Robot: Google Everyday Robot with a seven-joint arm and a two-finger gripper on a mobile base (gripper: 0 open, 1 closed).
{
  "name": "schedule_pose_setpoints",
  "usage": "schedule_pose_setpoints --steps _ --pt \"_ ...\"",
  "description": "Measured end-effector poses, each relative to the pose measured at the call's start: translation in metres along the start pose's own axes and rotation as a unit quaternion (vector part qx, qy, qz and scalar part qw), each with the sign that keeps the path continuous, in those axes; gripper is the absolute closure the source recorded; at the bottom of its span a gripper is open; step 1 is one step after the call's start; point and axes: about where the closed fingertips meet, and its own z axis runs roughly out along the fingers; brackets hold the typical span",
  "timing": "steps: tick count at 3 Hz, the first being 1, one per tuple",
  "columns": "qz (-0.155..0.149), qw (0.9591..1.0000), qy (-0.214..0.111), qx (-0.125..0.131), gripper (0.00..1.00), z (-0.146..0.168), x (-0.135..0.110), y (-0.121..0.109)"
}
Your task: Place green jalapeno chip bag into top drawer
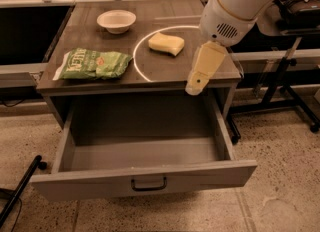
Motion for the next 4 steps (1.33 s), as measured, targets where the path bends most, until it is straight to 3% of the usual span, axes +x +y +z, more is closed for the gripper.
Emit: schedule_pose_setpoints --steps 2,3,4 --pt "-0.010 0.9996 0.024 -0.013 0.00 0.062 -0.039 -0.022" --pt "-0.003 0.9998 0.019 0.003 0.00 0.079 -0.057 -0.031" --pt "0.003 0.9998 -0.013 0.013 0.00 0.100 -0.083 -0.042"
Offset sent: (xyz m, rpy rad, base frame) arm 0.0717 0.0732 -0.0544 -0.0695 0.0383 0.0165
